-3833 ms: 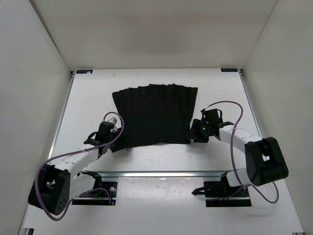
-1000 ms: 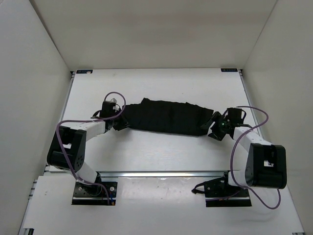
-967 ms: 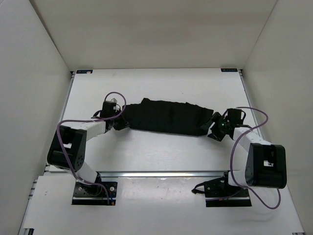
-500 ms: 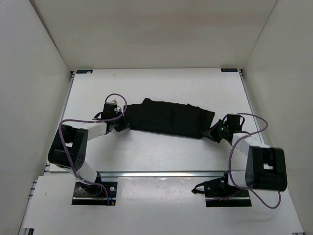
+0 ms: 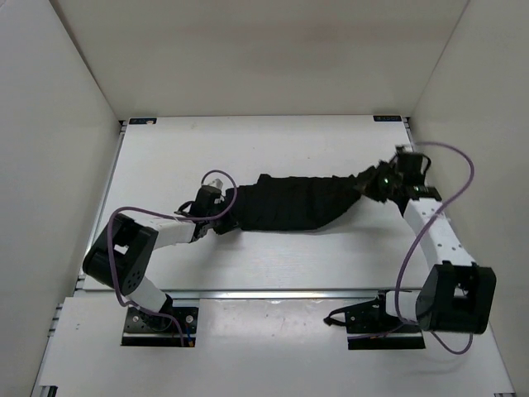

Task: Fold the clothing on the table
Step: Fold the skirt

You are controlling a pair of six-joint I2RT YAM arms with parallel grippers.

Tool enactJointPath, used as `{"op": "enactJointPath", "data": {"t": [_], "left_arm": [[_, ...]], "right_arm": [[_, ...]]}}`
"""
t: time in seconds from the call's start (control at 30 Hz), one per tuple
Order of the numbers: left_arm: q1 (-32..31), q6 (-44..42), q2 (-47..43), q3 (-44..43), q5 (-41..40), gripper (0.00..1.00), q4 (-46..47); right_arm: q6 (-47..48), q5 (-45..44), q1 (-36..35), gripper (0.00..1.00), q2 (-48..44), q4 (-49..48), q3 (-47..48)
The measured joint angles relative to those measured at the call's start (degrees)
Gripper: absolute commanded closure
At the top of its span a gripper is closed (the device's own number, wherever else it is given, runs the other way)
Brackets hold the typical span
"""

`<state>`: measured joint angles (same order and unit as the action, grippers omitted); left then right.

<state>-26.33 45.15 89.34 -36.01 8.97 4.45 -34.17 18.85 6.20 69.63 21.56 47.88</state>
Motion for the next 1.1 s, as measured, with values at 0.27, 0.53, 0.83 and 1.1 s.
{"op": "enactJointPath", "data": {"t": [0.27,0.53,0.83,1.1], "left_arm": [[-2.51,6.56,0.66,5.29,-2.40,1.00,11.13],[-2.89,9.09,0.46,8.00,-4.00,1.00,16.00],[-2.29,10.21,-0.96,11.43,-4.48,1.00,19.56],[-2.29,10.43,-0.96,12.22,-4.46,1.00,21.07]], "right_arm": [[6.34,-3.61,-25.57,1.00,16.22,4.76,26.62],[5.79,-4.39,-42.29,1.00,31.80,6.49,35.65],[3.89,-0.28,-47.52,1.00,40.46,5.55,36.92],[3.67,5.05,-47.58,1.00,45.59,4.68,37.92]]}}
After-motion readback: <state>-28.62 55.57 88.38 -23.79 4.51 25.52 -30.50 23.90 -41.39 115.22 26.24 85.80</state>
